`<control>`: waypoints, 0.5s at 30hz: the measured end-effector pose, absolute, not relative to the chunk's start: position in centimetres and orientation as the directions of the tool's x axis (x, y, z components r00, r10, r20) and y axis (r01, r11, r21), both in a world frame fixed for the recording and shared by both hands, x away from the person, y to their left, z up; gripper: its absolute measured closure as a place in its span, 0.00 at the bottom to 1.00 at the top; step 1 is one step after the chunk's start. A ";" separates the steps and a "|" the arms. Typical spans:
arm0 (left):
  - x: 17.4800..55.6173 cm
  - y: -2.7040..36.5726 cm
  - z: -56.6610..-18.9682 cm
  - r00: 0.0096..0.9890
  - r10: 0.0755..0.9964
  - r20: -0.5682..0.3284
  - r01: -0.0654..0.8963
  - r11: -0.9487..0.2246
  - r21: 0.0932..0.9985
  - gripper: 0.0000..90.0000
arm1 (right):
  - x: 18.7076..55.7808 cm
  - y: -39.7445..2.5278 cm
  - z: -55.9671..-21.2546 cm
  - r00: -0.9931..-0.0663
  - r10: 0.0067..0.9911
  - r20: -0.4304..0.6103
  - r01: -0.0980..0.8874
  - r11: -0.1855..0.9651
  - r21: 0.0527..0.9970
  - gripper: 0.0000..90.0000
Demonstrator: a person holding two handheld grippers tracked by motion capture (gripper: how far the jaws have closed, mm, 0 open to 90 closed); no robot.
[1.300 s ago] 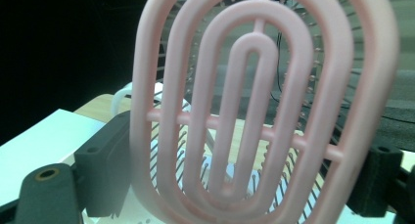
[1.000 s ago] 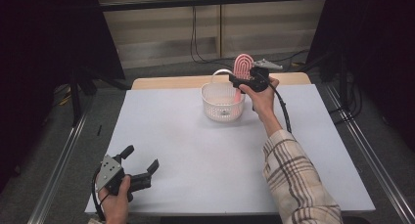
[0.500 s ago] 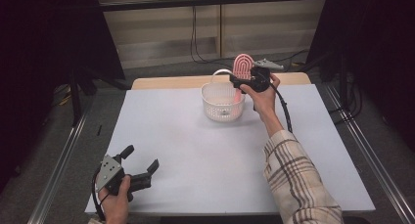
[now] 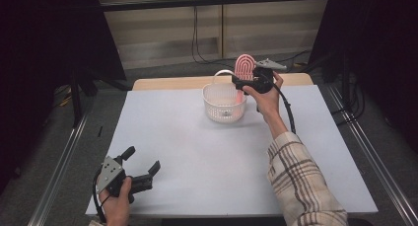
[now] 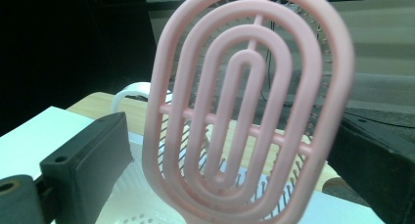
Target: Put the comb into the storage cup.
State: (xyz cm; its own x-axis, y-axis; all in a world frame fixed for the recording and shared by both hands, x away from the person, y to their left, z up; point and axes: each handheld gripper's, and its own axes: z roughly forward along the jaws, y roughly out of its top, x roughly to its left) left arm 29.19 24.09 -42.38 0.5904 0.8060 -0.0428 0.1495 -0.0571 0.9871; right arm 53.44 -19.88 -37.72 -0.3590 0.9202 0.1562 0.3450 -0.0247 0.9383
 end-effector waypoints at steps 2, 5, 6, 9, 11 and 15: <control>29.2 24.0 -42.4 0.587 0.808 -0.051 0.150 -0.046 0.988 0.01 | 53.4 -20.1 -37.6 -0.356 0.920 0.163 0.344 -0.033 0.938 0.02; 29.1 24.1 -42.3 0.586 0.808 -0.054 0.143 -0.038 0.989 0.01 | 53.2 -20.5 -37.5 -0.354 0.918 0.179 0.344 -0.051 0.938 0.02; 29.1 24.0 -42.4 0.586 0.809 -0.058 0.145 -0.034 0.989 0.01 | 53.1 -20.6 -37.5 -0.354 0.917 0.183 0.345 -0.054 0.937 0.02; 29.1 24.0 -42.4 0.586 0.808 -0.055 0.144 -0.037 0.989 0.01 | 52.9 -20.8 -37.5 -0.351 0.918 0.183 0.340 -0.057 0.939 0.02; 29.1 24.0 -42.3 0.587 0.808 -0.052 0.144 -0.041 0.989 0.01 | 52.7 -20.9 -37.5 -0.349 0.919 0.182 0.334 -0.059 0.941 0.02; 29.1 24.0 -42.3 0.584 0.810 -0.047 0.143 -0.046 0.989 0.01 | 52.3 -20.9 -37.2 -0.354 0.919 0.174 0.316 -0.058 0.947 0.01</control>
State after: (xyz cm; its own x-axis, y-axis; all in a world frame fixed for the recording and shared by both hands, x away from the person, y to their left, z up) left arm 29.10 23.99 -42.35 0.5840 0.8104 -0.0474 0.1434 -0.0455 0.9886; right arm 52.34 -20.93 -37.18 -0.3541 0.9189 0.1742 0.3156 -0.0579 0.9471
